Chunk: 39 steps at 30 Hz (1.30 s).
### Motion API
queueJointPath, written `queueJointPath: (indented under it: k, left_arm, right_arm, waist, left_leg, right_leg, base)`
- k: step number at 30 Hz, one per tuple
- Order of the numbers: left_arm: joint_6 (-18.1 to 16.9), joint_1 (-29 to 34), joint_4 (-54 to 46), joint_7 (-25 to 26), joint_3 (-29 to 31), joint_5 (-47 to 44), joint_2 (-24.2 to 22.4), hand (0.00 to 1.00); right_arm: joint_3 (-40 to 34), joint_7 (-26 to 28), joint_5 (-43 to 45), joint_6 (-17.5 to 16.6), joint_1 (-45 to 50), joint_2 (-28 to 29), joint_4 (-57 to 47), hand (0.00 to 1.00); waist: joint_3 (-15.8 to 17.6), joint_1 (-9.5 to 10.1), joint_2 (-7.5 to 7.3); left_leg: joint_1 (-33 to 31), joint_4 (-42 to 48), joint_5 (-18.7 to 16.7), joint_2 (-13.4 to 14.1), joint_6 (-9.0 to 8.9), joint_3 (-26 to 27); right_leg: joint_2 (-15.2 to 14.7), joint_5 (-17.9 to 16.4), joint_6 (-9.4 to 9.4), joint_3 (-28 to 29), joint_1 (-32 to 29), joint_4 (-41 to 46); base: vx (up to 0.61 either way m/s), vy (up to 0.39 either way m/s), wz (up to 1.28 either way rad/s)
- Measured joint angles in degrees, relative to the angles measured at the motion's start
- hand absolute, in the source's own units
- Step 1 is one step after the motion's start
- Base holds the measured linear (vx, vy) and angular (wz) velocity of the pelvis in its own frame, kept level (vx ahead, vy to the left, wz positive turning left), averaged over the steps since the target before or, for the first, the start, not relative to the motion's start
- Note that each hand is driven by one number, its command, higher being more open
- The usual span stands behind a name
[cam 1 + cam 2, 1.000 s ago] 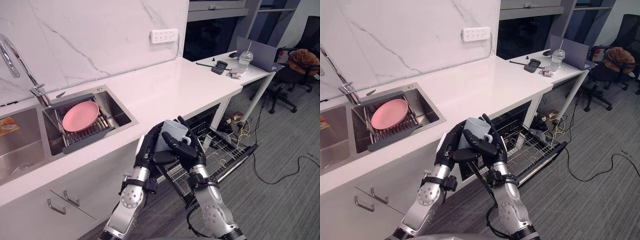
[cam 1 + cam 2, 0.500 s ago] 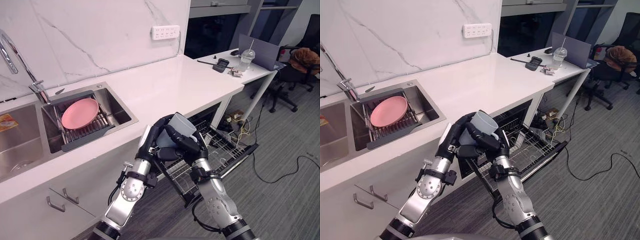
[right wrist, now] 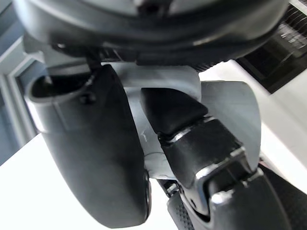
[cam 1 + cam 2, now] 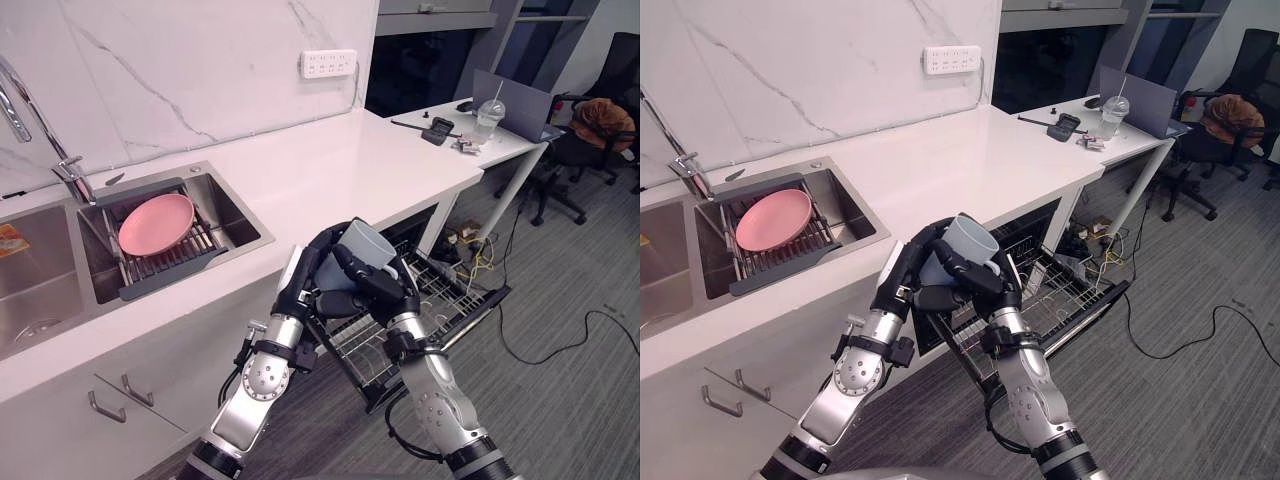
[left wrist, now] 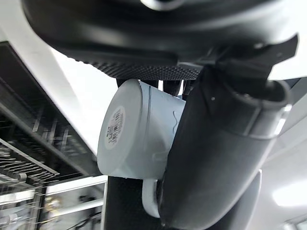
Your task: Walk over to the sink, pick up the cup, carry it to the dishwasher, place the cup inside the dishwasher, then close the dishwasher door
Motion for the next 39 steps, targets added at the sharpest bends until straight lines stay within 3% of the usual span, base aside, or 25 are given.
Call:
queueJointPath:
  k: [8,16,19,39]
  left_arm:
    - [-0.2,1.8,-2.3,-0.1,2.4,-0.2,-3.5,0.9]
    - [-0.3,2.9,-2.1,-1.0,4.1,-1.2,-5.9,0.9]
    - [-0.3,3.2,-1.2,-1.3,4.1,-1.2,-6.7,0.9]
    - [-3.6,3.8,1.4,-2.3,3.3,-1.3,-7.8,0.9]
  right_arm:
    - [-2.2,-0.9,-10.2,0.1,0.3,4.3,-1.8,0.3]
    - [-4.4,-4.6,-30.0,0.1,0.6,8.7,-2.4,0.3]
    - [-5.0,-5.4,-33.8,0.2,1.4,9.4,-2.6,0.3]
    - [-5.2,-11.0,-48.5,0.9,5.4,9.7,-8.9,0.3]
  waist:
    - [0.1,-0.34,0.16]
    - [0.8,-1.01,0.59]
    - [1.0,-1.04,0.83]
    - [2.3,-1.2,2.68]
  left_leg:
    - [0.9,-0.6,0.0,0.0,-0.05,0.3]
    - [1.4,-1.3,0.1,-0.3,-0.11,0.2]
    - [1.5,-1.5,0.1,-0.3,-0.1,0.1]
    - [2.4,-1.9,0.1,-0.6,-0.1,-0.3]
  right_leg:
    - [0.0,-0.1,0.03,0.2,0.4,0.0]
    - [-0.2,-0.2,0.25,0.0,0.6,0.0]
    - [-0.2,-0.3,0.29,-0.1,0.8,0.0]
    - [-0.5,-0.7,0.71,-0.5,1.7,0.0]
  base:
    - [0.0,0.0,-0.01]
    - [0.0,0.0,0.0]
    - [0.0,0.0,0.0]
    - [0.0,0.0,0.0]
